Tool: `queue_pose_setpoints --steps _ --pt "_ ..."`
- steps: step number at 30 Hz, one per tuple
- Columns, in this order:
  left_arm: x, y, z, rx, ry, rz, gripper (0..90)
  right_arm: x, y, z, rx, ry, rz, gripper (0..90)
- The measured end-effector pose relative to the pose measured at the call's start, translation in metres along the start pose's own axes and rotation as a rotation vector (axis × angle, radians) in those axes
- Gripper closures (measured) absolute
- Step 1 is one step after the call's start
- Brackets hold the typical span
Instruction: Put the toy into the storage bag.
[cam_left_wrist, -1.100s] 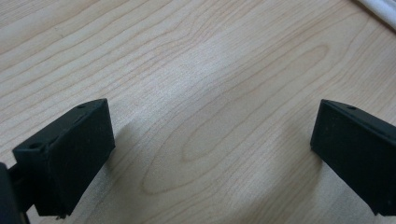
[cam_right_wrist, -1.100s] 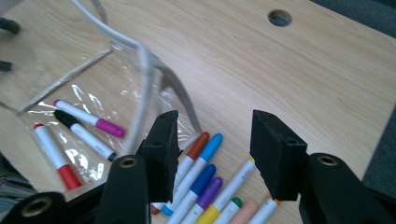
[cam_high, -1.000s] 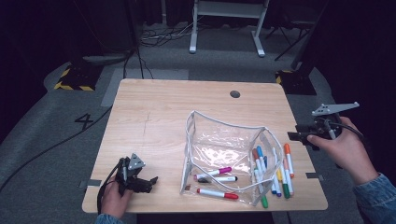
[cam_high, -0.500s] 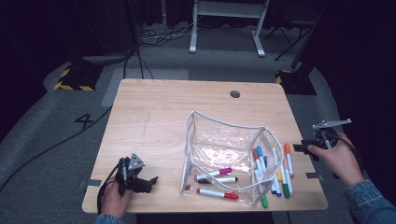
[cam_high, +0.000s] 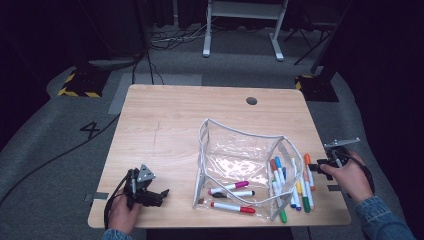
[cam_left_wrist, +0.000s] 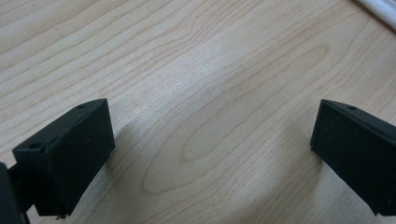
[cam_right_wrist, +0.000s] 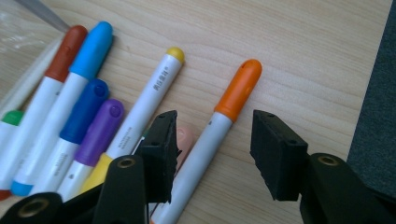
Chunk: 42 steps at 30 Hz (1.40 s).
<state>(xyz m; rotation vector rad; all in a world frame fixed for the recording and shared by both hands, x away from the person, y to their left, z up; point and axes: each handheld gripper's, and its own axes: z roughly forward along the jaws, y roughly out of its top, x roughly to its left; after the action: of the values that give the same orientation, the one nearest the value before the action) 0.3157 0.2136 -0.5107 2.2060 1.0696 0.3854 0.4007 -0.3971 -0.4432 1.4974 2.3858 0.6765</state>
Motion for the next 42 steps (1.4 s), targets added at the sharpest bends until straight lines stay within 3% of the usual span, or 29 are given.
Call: queue_pose_setpoints --steps 10,13,18,19,25,35,42 --pt "0.000 0.000 0.000 0.000 0.000 0.000 0.0 -0.006 -0.008 0.021 0.051 -0.030 0.015 56.9" --pt "0.000 0.000 0.000 0.000 0.000 0.000 0.0 -0.008 -0.010 0.024 0.066 -0.042 0.020 61.9" --pt "0.000 0.000 0.000 0.000 0.000 0.000 0.0 -0.013 -0.014 0.023 0.099 -0.081 0.067 76.7" --pt "0.000 0.000 0.000 0.000 0.000 0.000 0.0 -0.014 -0.014 0.023 0.099 -0.087 0.093 77.0" --pt "0.000 0.000 0.000 0.000 0.000 0.000 0.0 -0.014 -0.013 0.018 0.083 -0.083 0.094 77.1" --pt "0.000 0.000 0.000 0.000 0.000 0.000 0.0 -0.003 0.008 -0.022 -0.001 -0.043 0.049 77.2" --pt "0.000 0.000 0.000 0.000 0.000 0.000 0.0 0.024 0.032 -0.066 -0.076 0.004 -0.038 77.2"
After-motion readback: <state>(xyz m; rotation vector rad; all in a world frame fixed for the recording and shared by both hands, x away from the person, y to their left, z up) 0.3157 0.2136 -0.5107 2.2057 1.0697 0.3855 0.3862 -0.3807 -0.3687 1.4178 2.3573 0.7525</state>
